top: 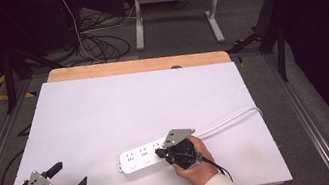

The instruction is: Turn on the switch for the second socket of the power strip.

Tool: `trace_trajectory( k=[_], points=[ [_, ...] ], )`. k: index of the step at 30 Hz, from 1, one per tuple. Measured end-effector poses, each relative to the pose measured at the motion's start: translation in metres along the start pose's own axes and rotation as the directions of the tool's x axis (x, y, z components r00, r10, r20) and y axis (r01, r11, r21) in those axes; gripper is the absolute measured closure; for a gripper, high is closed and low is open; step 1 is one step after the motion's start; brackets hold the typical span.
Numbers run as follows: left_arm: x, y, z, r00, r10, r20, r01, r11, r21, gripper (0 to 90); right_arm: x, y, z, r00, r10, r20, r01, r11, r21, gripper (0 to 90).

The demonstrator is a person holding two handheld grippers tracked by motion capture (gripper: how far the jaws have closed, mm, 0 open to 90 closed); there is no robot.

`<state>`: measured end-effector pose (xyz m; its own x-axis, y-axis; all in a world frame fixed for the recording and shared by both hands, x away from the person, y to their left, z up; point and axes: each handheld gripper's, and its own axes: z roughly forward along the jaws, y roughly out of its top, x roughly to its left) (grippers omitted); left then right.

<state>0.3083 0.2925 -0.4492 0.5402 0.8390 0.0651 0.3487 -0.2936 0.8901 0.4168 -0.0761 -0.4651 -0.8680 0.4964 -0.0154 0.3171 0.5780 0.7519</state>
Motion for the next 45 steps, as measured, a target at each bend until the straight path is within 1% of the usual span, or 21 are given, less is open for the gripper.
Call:
trace_trajectory(
  k=[3, 12, 16, 20, 28, 33, 36, 45],
  points=[
    [-0.0004, -0.0001, 0.0006, 1.0, -0.002, 0.002, 0.002, 1.0, 0.0, 13.8, 0.0008, 0.0, 0.0002, 0.9999, -0.008, 0.008, 0.008, 1.0, 0.001, 90.0],
    [-0.0005, -0.0002, 0.0013, 1.0, 0.001, -0.002, -0.001, 1.0, 0.003, 13.8, 0.0001, -0.0009, 0.0006, 1.0, -0.001, 0.004, 0.001, 1.0, -0.003, 90.0],
    [-0.0009, -0.0001, 0.0011, 1.0, 0.001, -0.001, -0.001, 1.0, 0.004, 13.8, -0.0012, -0.0019, 0.0007, 1.0, 0.003, -0.004, -0.003, 1.0, -0.009, 90.0],
    [-0.0006, -0.0001, 0.0011, 1.0, 0.002, -0.003, -0.002, 1.0, 0.003, 13.8, 0.0005, -0.0018, 0.0009, 1.0, -0.007, 0.005, 0.007, 1.0, -0.007, 90.0],
    [-0.0006, 0.0, 0.001, 1.0, 0.003, -0.003, -0.003, 1.0, 0.002, 13.8, 0.0007, -0.0021, 0.001, 1.0, -0.003, 0.006, 0.003, 1.0, -0.008, 90.0],
    [-0.0008, -0.0001, 0.0012, 1.0, 0.002, -0.002, -0.002, 1.0, 0.004, 13.8, -0.0001, -0.0025, 0.0012, 1.0, -0.003, 0.0, 0.003, 1.0, -0.01, 90.0],
    [-0.0009, 0.0001, 0.0013, 1.0, 0.002, -0.002, -0.002, 1.0, 0.004, 13.8, -0.0012, -0.0028, 0.0013, 0.9999, 0.007, -0.008, -0.007, 1.0, -0.012, 90.0],
    [-0.0003, 0.0, 0.0009, 1.0, 0.003, -0.002, -0.003, 1.0, 0.003, 13.8, 0.0005, -0.0028, 0.0029, 1.0, -0.004, 0.005, 0.004, 1.0, -0.015, 90.0]
  ],
)
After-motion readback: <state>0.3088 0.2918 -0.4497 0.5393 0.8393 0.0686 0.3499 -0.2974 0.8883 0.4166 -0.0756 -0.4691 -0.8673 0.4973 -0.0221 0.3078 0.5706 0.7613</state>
